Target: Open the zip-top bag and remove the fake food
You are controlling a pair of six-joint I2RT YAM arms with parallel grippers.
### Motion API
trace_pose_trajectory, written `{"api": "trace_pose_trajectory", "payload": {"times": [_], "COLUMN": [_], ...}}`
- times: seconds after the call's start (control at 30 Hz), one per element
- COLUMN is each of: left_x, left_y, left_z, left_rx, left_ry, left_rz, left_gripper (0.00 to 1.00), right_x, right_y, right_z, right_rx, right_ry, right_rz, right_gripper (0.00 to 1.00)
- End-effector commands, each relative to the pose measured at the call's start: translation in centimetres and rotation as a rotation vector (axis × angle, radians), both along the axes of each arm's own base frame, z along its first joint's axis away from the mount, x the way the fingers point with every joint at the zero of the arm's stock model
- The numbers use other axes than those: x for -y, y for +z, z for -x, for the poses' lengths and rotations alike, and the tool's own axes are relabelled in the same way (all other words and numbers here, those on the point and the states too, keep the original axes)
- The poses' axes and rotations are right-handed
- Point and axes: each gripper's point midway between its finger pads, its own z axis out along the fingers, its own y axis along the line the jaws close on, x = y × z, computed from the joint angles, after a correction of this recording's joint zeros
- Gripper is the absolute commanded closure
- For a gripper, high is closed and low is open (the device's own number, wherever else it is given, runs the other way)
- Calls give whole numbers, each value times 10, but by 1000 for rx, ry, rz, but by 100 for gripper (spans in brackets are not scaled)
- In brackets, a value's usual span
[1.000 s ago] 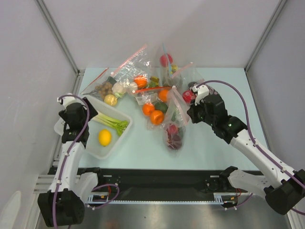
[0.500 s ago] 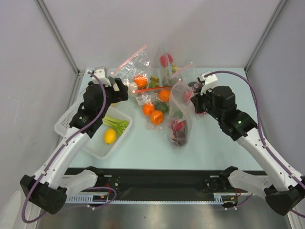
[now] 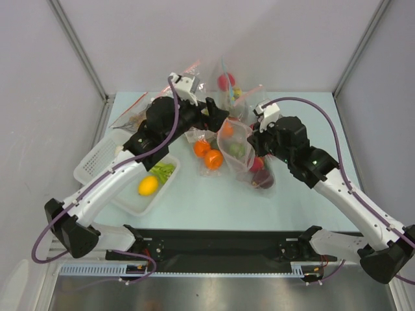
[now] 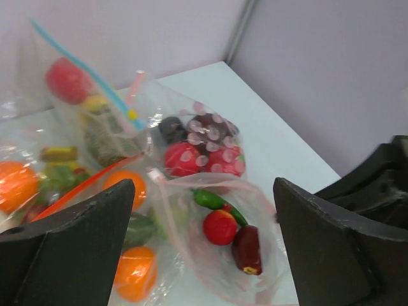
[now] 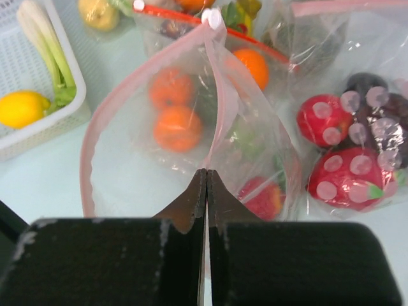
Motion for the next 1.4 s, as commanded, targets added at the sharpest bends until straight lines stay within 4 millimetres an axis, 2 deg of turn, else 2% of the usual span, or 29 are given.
{"api": "trace_pose_trajectory", "payload": {"times": [0.0,0.07,0.1,0.13,0.23,0.3,0.5,0.53,0.6,0.63,0.7,0.77,0.87,1.0,1.03,1.13,1.23,1.37], "left_x": [36,51,54,56,57,60,73,76,84,88,91,93,95,110,117,131,137,142], "left_y": [17,6,0,-14,-40,-42,-77,-77,-104,-106,-131,-145,-161,-182,-193,-205,-225,-241], "left_z": [15,26,29,32,34,37,36,35,34,33,32,32,35,43,46,58,70,66], "left_rx": [49,43,39,15,-20,-11,-76,-80,-151,-160,-219,-240,-261,-286,-292,-286,-321,-324], "left_ry": [-149,-222,-245,-265,-283,-304,-357,-366,-400,-409,-420,-425,-448,-521,-547,-627,-682,-676], "left_rz": [29,22,19,6,-28,-20,-60,-66,-108,-115,-156,-186,-205,-226,-239,-215,-191,-173], "left_gripper": [6,9,9,12,19,26,31,32,35,36,40,43,43,36,35,33,32,32], "right_x": [-4,-2,-2,-2,-2,-2,-3,-4,-5,-6,-6,-5,-6,-12,-14,-15,-15,-10], "right_y": [-4,-8,-9,-8,-9,-9,-8,-7,-6,-5,-2,-1,2,5,5,5,4,-2], "right_z": [-2,-3,-3,-3,-3,-2,1,2,4,5,5,5,7,9,10,10,11,11], "right_rx": [-5,-11,-12,-8,-7,-7,-4,-4,-6,-5,0,5,10,11,8,4,-1,-19], "right_ry": [-6,-17,-19,-20,-20,-18,-8,0,7,13,12,6,15,43,49,51,49,18], "right_rz": [-16,-11,-10,-13,-14,-15,-28,-33,-44,-49,-56,-57,-69,-99,-108,-115,-120,-116], "right_gripper": [100,100,100,100,100,100,100,100,100,100,100,100,100,100,100,100,100,99]}}
